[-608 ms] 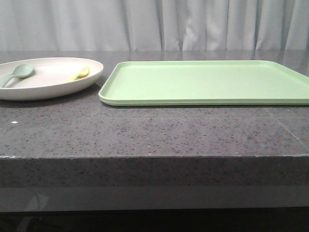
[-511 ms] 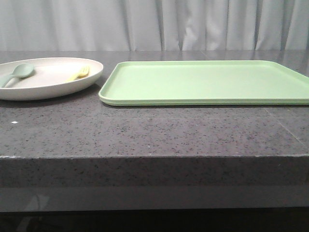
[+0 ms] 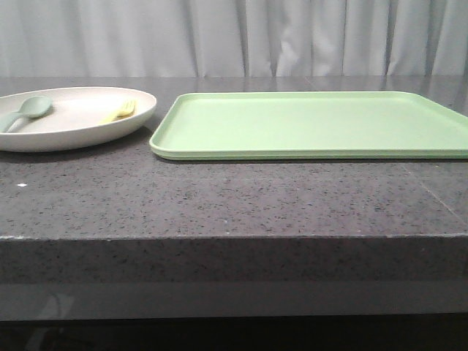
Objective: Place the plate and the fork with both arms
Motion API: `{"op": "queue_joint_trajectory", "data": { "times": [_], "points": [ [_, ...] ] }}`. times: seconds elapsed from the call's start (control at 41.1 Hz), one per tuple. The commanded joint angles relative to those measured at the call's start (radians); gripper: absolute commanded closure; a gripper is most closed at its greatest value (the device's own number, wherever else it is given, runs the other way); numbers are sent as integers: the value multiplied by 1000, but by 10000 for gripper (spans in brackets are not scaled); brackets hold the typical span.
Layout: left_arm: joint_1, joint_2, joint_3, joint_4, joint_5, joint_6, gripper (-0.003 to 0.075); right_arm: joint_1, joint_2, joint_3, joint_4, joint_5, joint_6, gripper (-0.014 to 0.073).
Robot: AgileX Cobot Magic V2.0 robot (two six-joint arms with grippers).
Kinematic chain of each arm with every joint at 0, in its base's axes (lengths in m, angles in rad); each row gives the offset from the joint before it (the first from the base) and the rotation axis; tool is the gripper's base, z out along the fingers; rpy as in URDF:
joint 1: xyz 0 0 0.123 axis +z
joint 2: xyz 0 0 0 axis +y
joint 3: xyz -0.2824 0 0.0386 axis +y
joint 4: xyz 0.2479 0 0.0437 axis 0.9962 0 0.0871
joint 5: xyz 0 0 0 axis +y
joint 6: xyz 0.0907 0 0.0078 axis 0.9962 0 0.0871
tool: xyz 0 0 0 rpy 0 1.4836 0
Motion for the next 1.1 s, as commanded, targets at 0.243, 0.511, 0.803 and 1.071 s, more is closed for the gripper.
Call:
{"op": "queue_joint_trajectory", "data": {
  "times": [0.243,0.511,0.803,1.071],
  "points": [
    [2,-23,-20,-8,-184,1,741,1,-19,-20,-1,-184,-6,661],
    [2,16,-335,-8,5,1,741,1,13,-287,-2,31,-6,661],
    [2,252,-704,-8,397,1,741,1,221,-590,-9,309,-7,661],
    [2,402,-766,-8,486,1,740,1,366,-658,-9,359,-7,661]
  ]
}}
